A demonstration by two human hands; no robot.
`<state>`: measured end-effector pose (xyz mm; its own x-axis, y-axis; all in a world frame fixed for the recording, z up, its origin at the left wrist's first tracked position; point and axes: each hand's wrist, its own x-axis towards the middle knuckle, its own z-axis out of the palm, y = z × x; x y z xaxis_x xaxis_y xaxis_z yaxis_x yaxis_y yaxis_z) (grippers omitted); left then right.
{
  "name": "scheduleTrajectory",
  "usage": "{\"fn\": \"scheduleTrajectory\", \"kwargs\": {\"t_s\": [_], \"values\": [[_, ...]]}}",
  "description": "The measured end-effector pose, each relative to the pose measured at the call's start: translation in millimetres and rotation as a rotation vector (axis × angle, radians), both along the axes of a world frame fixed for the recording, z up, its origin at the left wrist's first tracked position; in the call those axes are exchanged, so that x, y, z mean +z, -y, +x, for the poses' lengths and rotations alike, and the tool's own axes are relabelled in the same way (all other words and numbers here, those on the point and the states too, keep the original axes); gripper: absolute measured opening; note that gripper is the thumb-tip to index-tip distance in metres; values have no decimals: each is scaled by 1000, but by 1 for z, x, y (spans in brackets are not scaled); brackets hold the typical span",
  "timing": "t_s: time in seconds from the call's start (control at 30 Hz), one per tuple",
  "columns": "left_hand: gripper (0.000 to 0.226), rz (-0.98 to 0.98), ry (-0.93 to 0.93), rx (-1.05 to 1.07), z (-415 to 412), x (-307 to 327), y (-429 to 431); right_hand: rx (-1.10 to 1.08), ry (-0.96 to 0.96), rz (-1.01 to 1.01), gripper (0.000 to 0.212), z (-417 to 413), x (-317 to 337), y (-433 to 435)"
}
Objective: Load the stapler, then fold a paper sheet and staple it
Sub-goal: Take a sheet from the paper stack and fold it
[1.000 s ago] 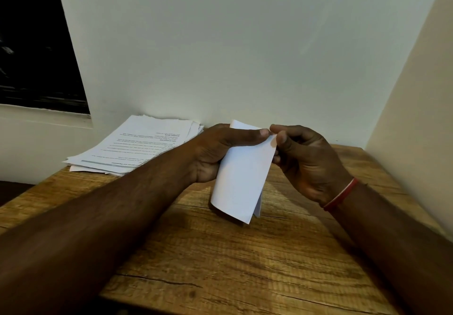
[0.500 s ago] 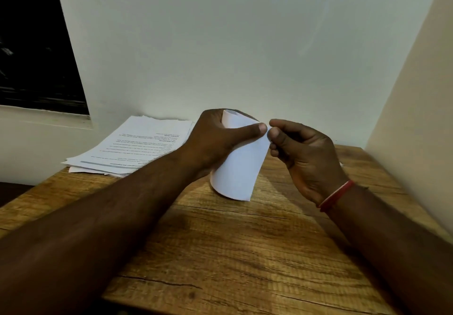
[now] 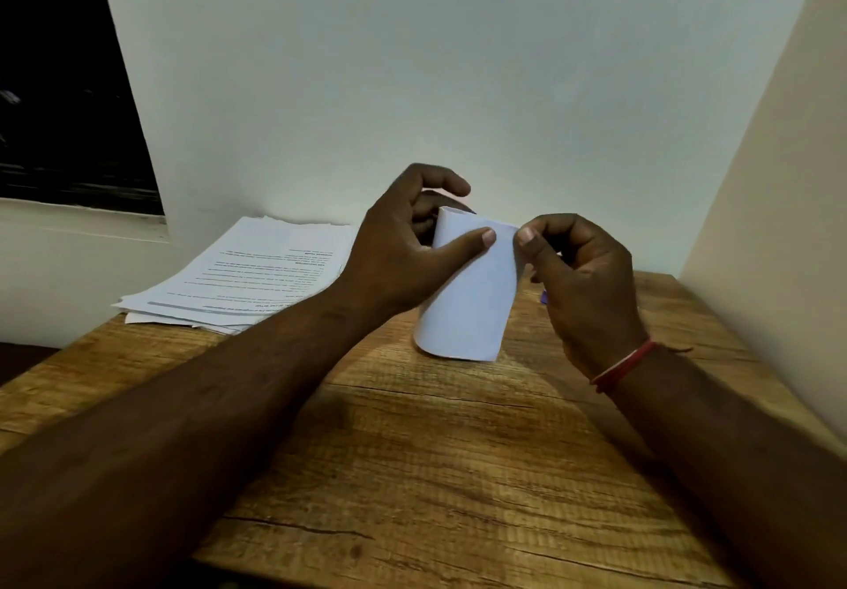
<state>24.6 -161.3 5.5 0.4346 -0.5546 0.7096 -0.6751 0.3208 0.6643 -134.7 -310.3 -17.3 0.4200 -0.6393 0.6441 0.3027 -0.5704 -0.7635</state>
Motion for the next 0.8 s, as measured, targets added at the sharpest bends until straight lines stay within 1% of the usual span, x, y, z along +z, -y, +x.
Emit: {"fn": "scheduleTrajectory", "kwargs": {"t_s": [0.1, 0.2, 0.3, 0.4, 0.53, 0.63, 0.8], "values": [[35, -21, 141, 33, 5, 2, 0, -86, -22, -105, 5, -1, 1, 2], [26, -35, 187, 55, 9, 2, 0, -133, -19, -202, 9, -3, 3, 1], [20, -78, 216, 48, 12, 2, 0, -144, -10, -224, 8, -3, 4, 1], [16, -75, 240, 48, 13, 4, -1, -109, 2, -198, 2, -3, 5, 1], [16, -69, 115, 9, 8, 3, 0, -48, 9, -125, 5, -2, 5, -2], [17, -94, -26, -46, 6, 3, 1, -53, 13, -53, 16, -1, 6, -3], [20, -114, -253, -142, 5, 5, 2, -6, 15, 50, 13, 0, 8, -6]]}}
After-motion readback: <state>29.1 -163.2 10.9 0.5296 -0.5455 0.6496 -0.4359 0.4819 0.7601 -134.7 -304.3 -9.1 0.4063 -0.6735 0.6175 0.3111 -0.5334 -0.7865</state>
